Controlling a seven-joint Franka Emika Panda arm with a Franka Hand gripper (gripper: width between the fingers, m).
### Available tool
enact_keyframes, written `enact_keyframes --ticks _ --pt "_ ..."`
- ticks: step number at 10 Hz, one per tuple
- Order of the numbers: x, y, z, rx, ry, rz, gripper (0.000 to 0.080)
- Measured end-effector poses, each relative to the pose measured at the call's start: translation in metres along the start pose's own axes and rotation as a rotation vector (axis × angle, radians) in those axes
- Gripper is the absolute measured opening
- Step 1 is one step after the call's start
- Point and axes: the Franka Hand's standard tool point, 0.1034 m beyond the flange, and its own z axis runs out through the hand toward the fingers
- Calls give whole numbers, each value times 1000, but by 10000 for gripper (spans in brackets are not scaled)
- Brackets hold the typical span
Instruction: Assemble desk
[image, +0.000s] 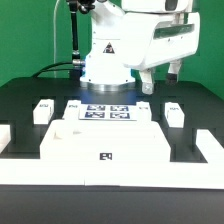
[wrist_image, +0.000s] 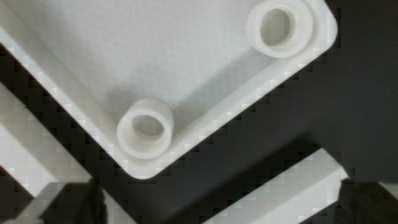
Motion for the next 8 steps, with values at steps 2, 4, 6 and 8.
enact_keyframes --ticks 2,4,6,8 --pt "0 0 0 0 0 0 650" --pt "0 0 0 0 0 0 650" --pt "0 0 0 0 0 0 650" --pt "0 0 0 0 0 0 650"
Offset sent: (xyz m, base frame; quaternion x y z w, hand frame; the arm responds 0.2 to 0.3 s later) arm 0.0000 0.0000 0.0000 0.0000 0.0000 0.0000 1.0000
